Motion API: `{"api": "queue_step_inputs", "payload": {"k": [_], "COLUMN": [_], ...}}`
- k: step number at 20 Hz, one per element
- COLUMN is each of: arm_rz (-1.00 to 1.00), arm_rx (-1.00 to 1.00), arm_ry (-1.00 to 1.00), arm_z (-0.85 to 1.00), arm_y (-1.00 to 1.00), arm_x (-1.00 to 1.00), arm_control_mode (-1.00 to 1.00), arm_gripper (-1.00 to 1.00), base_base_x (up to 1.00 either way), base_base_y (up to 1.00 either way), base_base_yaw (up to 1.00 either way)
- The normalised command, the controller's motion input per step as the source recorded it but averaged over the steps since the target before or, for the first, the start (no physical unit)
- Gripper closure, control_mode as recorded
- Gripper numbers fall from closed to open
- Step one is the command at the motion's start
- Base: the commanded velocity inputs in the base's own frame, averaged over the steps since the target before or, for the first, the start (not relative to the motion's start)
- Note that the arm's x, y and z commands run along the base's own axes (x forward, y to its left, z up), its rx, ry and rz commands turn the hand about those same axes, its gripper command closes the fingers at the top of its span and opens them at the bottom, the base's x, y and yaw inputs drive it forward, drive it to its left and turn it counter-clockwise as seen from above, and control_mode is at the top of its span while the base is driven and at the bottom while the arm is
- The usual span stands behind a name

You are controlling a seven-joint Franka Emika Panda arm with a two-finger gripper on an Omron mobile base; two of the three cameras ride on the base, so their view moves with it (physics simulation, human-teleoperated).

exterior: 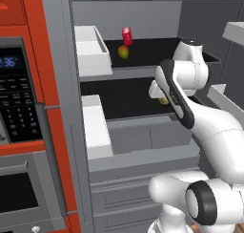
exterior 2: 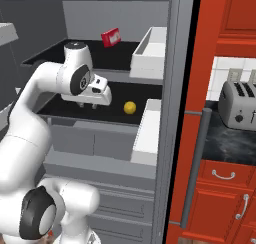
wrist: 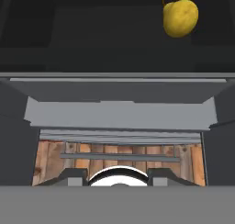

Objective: Pick the pear and mango from the fridge and place them on the plate next to the blender to make a fruit smoothie.

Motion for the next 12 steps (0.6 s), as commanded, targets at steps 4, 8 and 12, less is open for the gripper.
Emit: {"api": "queue_step_inputs", "payload": {"k": [4, 8, 12], "arm_rz": [0.00, -0.14, -0.01], "arm_rx": [0.00, 0.03, -0.04], "arm_ry": [-0.21, -0.32, -0.15], "arm_z": [-0.02, -0.31, -0.56], "arm_y": [0.00, 0.00, -0.01], "arm_x": [-0.03, 0.05, 0.30], "arm_control_mode": [-1.00, -1.00, -1.00], "arm_gripper": [-1.00, -1.00, -1.00], "base_base_x": [0.00, 0.00, 0.00], "base_base_y": [0.00, 0.00, 0.00], "base_base_yaw": [0.00, 0.00, 0.00]}}
